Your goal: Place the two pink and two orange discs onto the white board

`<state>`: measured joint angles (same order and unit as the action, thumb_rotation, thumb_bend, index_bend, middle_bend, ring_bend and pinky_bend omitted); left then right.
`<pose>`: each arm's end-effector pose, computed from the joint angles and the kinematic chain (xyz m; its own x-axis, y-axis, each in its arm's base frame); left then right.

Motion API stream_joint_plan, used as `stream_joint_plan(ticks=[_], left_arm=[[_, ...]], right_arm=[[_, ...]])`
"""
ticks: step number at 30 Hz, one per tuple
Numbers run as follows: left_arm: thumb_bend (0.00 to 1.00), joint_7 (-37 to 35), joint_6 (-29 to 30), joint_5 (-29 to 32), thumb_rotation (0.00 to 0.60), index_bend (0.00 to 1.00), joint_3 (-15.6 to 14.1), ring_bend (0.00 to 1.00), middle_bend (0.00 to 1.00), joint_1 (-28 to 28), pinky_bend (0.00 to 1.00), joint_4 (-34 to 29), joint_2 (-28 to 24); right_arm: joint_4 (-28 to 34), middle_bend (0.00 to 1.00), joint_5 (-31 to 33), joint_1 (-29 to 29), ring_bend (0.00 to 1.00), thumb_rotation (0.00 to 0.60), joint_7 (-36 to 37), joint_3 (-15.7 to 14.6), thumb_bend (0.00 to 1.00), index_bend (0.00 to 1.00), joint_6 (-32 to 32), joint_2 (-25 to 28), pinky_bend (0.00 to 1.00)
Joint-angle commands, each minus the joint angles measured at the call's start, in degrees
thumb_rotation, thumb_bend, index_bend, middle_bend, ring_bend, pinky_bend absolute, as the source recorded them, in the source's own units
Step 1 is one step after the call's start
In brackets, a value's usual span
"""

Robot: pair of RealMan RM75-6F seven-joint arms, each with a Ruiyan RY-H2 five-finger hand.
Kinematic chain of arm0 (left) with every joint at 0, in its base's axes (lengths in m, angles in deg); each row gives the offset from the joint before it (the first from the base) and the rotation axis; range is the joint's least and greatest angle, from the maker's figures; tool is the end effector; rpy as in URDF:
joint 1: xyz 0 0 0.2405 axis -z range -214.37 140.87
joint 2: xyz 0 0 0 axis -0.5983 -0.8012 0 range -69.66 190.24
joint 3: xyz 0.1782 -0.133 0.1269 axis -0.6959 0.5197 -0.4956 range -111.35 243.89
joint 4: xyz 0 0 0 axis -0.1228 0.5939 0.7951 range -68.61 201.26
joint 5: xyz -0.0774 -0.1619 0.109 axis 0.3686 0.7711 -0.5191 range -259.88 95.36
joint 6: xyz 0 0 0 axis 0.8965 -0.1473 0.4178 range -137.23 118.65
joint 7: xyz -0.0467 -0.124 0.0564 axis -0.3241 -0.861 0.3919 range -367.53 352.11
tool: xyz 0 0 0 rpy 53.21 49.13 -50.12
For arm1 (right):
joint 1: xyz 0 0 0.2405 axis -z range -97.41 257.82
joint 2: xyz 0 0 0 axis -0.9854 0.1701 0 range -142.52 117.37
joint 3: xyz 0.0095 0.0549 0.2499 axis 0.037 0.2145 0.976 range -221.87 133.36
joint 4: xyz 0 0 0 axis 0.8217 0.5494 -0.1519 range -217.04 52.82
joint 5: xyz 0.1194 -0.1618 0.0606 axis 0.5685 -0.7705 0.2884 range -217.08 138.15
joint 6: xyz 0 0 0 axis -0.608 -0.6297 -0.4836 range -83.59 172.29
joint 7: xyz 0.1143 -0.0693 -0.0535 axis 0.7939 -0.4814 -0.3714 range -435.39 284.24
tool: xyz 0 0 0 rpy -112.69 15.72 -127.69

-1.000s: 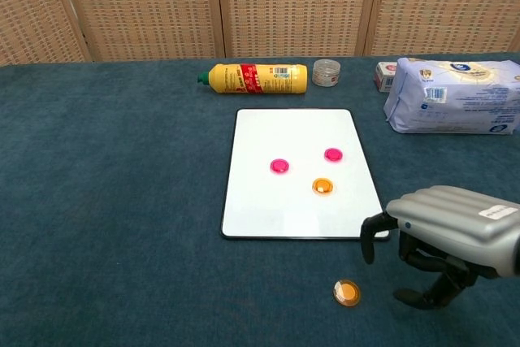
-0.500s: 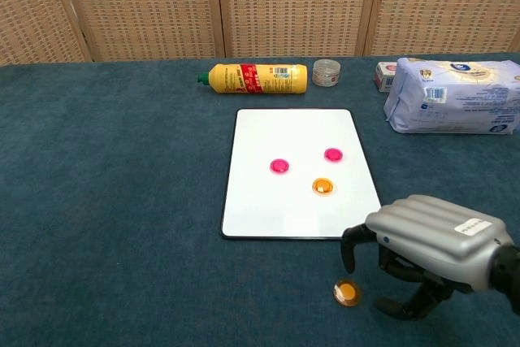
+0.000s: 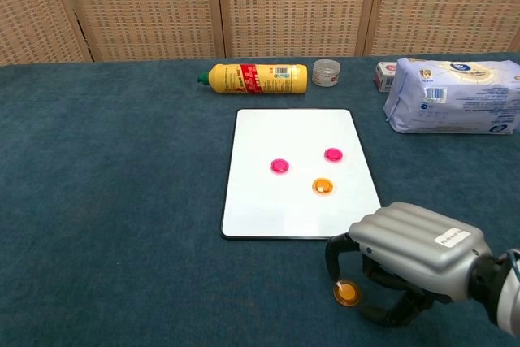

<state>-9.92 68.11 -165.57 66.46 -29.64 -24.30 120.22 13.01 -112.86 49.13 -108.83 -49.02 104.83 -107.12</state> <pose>-0.3342 0.1832 0.1671 0.4468 0.1546 0.8812 0.8908 0.0145 -0.4543 -0.1582 -0.2076 -0.0718 0.5592 -0.3786 0.7376 -0.7830 -0.5335 0.3197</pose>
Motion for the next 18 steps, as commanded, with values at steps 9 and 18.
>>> stream_joint_plan(ticks=[9,18], left_arm=[[0.00,0.11,-0.08,0.04,0.600,0.00,0.01,0.00,0.00,0.04,0.00,-0.03,0.01],[0.00,0.30,-0.16,0.11,0.600,0.00,0.00,0.00,0.00,0.06,0.00,-0.09,0.02]], right_arm=[[-0.29,0.93,0.14,0.23,0.93,0.600,-0.24,0.88,0.36,0.38,-0.65,-0.69,1.00],[-0.28,0.93,0.55,0.33,0.93,0.600,-0.85,1.26,0.36,0.39,-1.27,-0.97,1.00]])
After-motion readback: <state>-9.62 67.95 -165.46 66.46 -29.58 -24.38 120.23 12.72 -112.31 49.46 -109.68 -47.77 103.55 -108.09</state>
